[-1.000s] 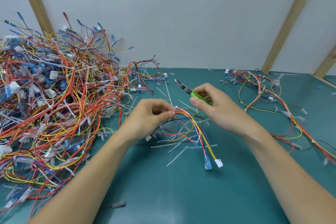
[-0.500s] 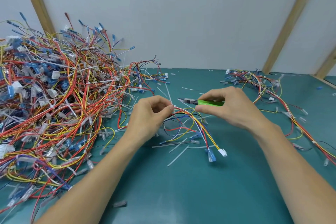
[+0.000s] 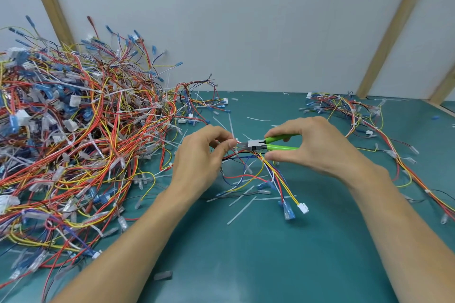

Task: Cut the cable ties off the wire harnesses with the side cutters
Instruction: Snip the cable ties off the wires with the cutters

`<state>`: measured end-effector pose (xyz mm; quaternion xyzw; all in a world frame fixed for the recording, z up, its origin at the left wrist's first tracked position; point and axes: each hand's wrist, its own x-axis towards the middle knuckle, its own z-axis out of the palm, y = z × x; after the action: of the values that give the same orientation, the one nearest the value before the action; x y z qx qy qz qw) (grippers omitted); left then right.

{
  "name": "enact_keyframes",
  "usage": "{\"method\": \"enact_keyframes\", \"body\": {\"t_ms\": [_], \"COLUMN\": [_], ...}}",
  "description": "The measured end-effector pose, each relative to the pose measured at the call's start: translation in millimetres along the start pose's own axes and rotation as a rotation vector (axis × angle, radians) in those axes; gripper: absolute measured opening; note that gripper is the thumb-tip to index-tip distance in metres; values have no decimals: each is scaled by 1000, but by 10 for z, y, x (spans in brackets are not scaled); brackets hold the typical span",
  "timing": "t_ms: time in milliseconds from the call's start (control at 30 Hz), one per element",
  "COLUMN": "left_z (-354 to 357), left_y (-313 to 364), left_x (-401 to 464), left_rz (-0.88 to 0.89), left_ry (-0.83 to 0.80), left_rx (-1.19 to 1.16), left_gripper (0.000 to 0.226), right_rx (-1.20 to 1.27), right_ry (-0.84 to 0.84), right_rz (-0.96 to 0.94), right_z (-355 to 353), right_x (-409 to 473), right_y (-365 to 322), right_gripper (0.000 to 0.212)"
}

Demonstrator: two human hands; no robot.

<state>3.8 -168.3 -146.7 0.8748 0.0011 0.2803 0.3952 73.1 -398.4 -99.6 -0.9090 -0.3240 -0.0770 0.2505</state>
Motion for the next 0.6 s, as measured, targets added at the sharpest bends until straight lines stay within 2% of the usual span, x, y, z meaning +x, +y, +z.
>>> {"method": "enact_keyframes", "body": {"t_ms": [600], "left_z": [-19], "left_y": [43], "left_x": [-6], "left_rz": [151], "left_ry": [47], "left_rx": [5], "left_gripper": [4], "right_rx": [-25], "right_ry": [6], "right_rz": [-45], "right_z": [-49], "right_x": [-30], "right_y": [-100], "right_gripper": [46]}}
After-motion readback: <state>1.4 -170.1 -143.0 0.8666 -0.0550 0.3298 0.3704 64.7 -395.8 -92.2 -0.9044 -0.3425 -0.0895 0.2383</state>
